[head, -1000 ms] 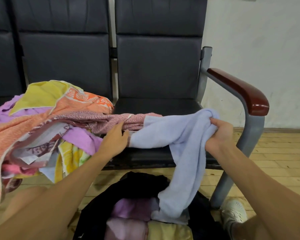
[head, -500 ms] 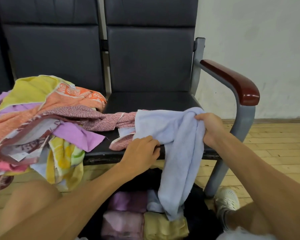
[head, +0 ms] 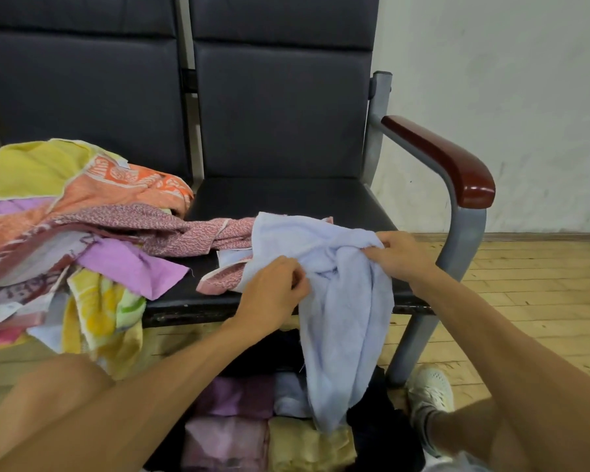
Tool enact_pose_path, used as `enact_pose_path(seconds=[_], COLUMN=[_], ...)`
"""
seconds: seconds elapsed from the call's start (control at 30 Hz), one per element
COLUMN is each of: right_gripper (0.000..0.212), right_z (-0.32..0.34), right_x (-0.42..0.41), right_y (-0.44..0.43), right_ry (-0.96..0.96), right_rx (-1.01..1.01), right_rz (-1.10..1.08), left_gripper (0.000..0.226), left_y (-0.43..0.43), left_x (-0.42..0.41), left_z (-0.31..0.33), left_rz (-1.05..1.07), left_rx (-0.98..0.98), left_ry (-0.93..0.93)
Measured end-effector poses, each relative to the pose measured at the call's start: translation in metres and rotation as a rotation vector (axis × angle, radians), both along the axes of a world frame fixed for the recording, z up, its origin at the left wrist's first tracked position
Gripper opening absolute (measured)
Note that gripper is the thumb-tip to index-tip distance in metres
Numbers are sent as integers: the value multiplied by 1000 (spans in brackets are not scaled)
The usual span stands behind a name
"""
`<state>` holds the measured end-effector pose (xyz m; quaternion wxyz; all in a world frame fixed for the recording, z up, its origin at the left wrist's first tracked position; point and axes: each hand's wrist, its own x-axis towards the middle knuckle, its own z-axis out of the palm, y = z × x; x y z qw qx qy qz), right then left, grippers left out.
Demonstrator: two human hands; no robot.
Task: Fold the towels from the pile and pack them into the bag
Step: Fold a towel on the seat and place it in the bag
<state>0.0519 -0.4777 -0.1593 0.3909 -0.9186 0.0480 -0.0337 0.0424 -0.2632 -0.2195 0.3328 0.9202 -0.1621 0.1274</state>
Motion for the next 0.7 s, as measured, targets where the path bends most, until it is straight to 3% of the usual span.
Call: enact_pose_path(seconds=[0.2, 0.37, 0.53, 0.7], right_gripper=[18, 15, 25, 28], right_z=[5, 13, 13, 9], right_x=[-2, -7, -7, -11], right_y=[-12, -10, -5, 6], right_ry=[157, 197, 254, 314], right_rx=[179, 357, 451, 279], right_rz=[-43, -22, 32, 142], left_gripper=[12, 18, 21, 17], left_y=[61, 110, 135, 138], left_x=[-7, -21, -30, -33], left_z=[39, 62, 63, 59], left_rz=[138, 205, 267, 281], left_rx=[-606, -930, -752, -564], left_ry=[371, 288, 174, 122])
